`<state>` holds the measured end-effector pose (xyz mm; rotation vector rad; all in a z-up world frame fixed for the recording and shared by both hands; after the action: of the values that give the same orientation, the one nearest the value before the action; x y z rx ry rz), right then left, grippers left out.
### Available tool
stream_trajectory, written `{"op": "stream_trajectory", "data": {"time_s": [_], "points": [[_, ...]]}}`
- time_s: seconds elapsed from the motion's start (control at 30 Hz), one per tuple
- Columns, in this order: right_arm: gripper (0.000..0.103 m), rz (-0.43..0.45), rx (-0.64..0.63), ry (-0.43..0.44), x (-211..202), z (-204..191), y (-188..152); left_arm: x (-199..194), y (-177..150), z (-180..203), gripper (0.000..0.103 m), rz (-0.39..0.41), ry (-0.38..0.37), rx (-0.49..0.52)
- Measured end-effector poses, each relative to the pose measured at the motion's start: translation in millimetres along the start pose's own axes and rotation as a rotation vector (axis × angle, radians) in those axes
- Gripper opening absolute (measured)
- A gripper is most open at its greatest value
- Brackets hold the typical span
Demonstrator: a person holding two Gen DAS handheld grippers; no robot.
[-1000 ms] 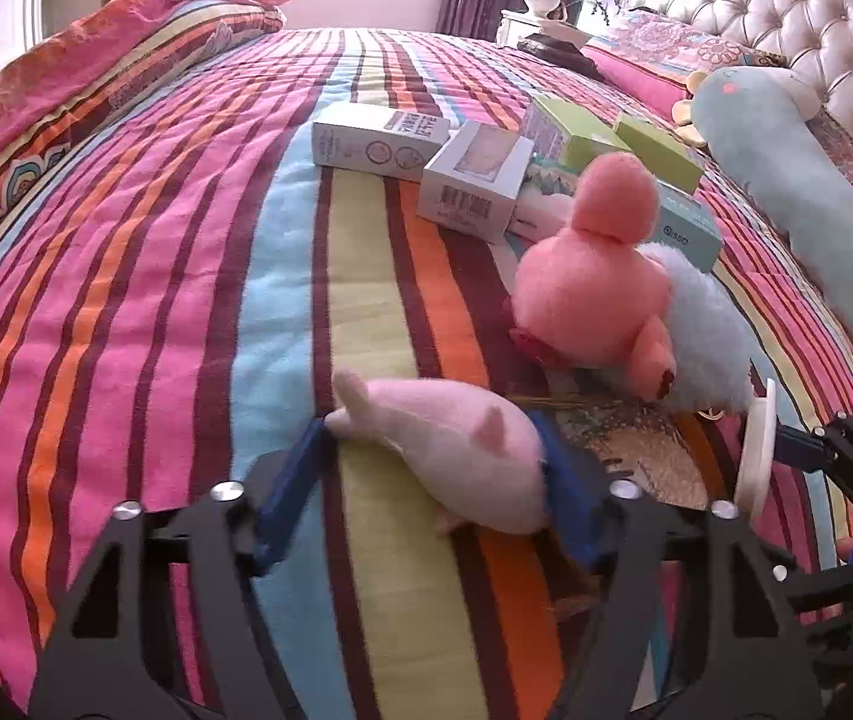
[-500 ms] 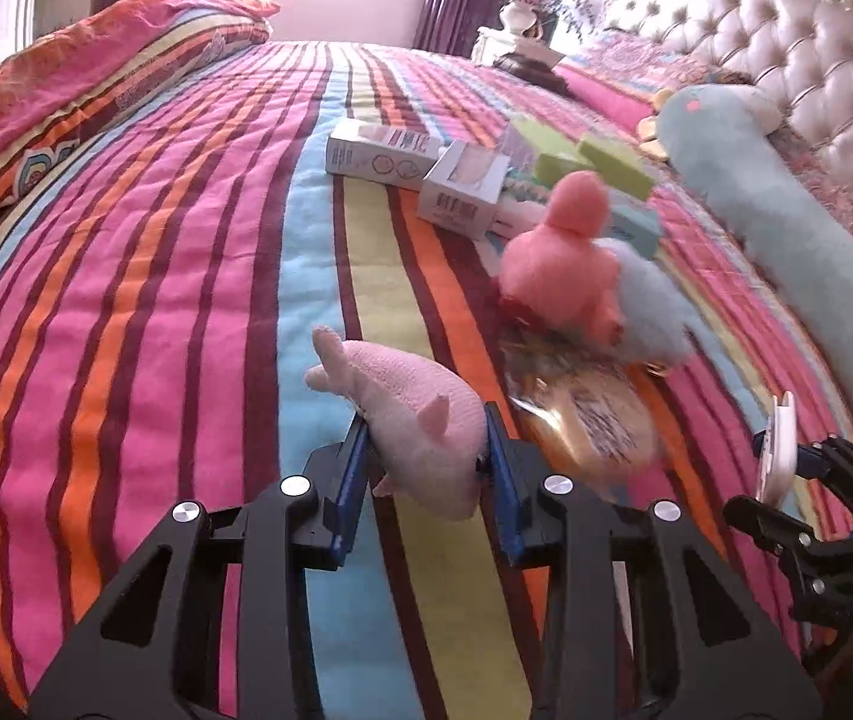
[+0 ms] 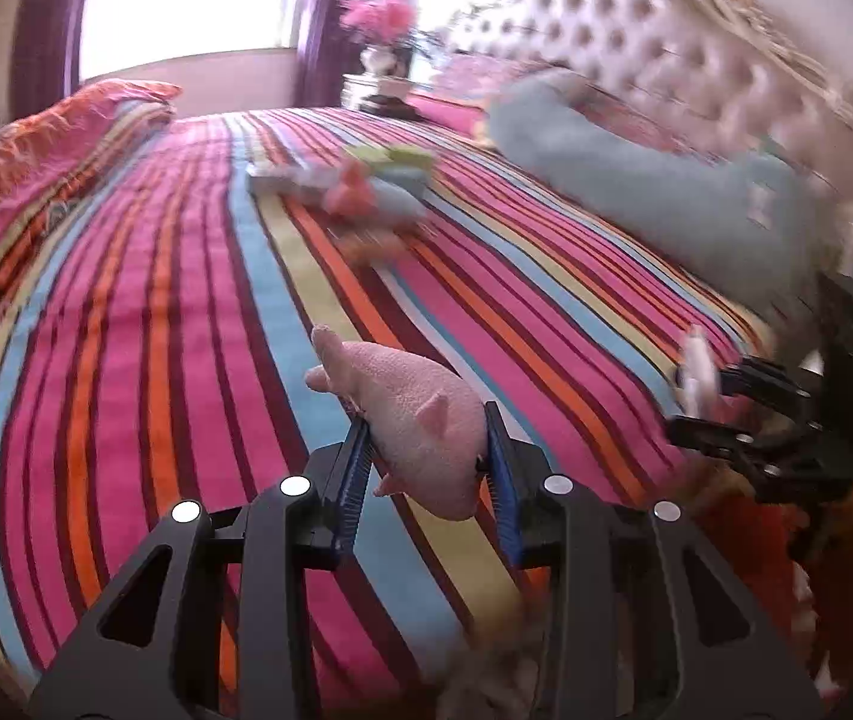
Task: Collect trash
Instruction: 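Drop the pink pig and white pad into the wastebasket with both tools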
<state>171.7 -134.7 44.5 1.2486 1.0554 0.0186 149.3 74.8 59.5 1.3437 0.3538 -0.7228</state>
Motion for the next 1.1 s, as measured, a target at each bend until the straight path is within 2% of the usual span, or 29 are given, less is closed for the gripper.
{"op": "stream_trajectory", "data": {"time_s": [0.13,0.2,0.3,0.4,0.5,0.53,0.6,0.67,0.77,1.03,1.1], "points": [[0.060,-0.061,0.040,0.023,-26,-38,-60,-22,-81,43,0.036,-0.101,-0.087,-0.017],[0.060,-0.138,0.072,0.034,-24,-53,-99,-18,-125,56,0.036,-0.170,-0.083,-0.034],[0.060,-0.260,0.136,0.036,-10,-61,-152,5,-182,68,0.036,-0.285,-0.065,-0.025],[0.060,-0.384,0.179,-0.007,12,-59,-202,32,-226,79,0.036,-0.388,-0.068,0.004],[0.060,-0.512,0.240,-0.019,34,-56,-242,67,-273,90,0.036,-0.510,-0.059,0.058],[0.060,-0.537,0.246,-0.019,37,-55,-247,79,-291,96,0.036,-0.565,-0.084,0.062],[0.060,-0.544,0.220,-0.030,41,-56,-244,91,-307,98,0.036,-0.623,-0.103,0.055],[0.060,-0.556,0.205,-0.025,45,-59,-244,94,-310,95,0.036,-0.638,-0.102,0.047],[0.060,-0.613,0.199,-0.035,55,-61,-255,96,-308,92,0.036,-0.633,-0.095,0.043],[0.061,-0.623,0.179,-0.032,59,-66,-256,97,-311,90,0.036,-0.637,-0.079,0.031],[0.061,-0.617,0.172,-0.034,58,-67,-257,97,-310,92,0.039,-0.637,-0.075,0.030]]}}
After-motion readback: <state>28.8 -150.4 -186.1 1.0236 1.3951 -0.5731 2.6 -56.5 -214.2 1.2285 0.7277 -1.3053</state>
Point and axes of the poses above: each gripper's, at about its wrist camera, not at the fingertips, and x roughly the way its jaws point, z to its right, y to its top, the point moved 9 cm from there along x, roughly the way its jaws point, and after that the axes turned 4 degrees about -y, right-handed, at the moved point
